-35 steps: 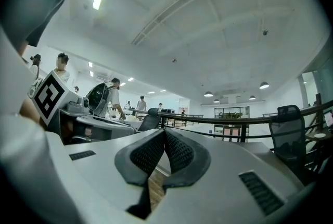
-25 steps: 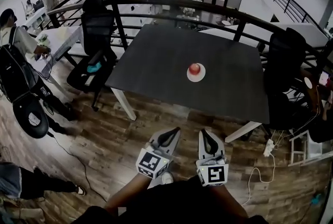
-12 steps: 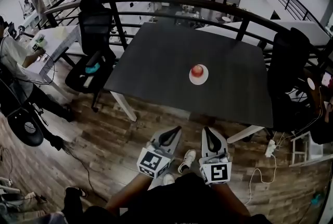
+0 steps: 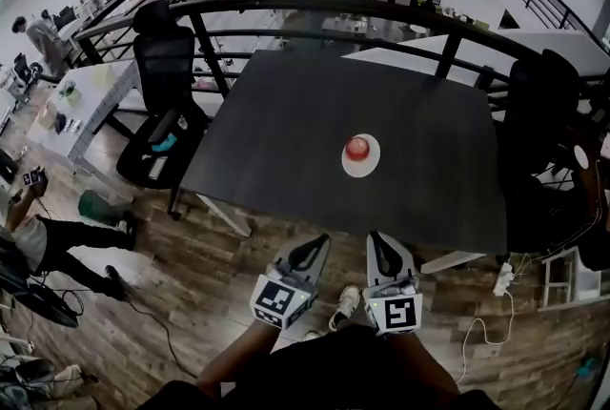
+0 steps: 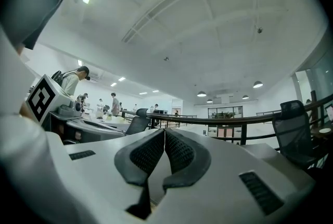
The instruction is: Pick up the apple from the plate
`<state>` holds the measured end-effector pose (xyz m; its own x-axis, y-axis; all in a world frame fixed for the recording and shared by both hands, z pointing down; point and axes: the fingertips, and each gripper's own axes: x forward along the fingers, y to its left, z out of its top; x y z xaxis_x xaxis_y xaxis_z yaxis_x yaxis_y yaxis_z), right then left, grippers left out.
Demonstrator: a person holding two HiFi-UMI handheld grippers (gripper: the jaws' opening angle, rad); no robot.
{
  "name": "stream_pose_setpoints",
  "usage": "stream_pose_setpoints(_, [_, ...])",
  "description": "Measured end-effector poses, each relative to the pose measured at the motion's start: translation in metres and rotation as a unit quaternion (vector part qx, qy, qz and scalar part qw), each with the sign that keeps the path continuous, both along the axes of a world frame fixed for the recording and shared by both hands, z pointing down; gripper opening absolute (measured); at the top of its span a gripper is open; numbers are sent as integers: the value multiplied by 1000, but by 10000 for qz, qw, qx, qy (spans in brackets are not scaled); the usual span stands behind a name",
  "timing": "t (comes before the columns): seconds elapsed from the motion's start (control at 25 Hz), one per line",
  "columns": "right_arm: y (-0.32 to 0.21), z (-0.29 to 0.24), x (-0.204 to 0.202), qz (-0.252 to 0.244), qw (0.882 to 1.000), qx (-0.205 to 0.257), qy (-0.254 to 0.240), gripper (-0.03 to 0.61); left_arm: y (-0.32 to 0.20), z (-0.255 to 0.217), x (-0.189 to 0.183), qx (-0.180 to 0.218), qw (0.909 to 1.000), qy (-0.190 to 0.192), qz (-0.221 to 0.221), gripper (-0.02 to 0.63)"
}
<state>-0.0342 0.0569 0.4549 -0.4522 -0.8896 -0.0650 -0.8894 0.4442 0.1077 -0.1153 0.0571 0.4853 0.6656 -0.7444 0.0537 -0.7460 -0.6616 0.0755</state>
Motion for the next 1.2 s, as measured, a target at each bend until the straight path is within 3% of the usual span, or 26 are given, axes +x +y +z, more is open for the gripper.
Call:
stream_pose_setpoints(0.36, [-70, -5, 29, -105, 9994, -44, -333, 25, -65, 1, 43, -170, 9997, -57, 151, 23])
stream_pose_setpoints(0.6, [-104, -1, 52, -234, 9990, -107, -368, 25, -95, 9, 70, -86, 9981, -588, 170, 23])
stream_pose_setpoints(0.72, [-119, 2, 69, -246, 9989, -165, -360, 25, -106, 11, 82, -107, 9977, -647, 145, 23])
stream_pose_setpoints(1.2, [-172, 5, 96, -3, 9999, -66, -88, 25, -145, 16, 84, -59, 9964, -844, 98, 23])
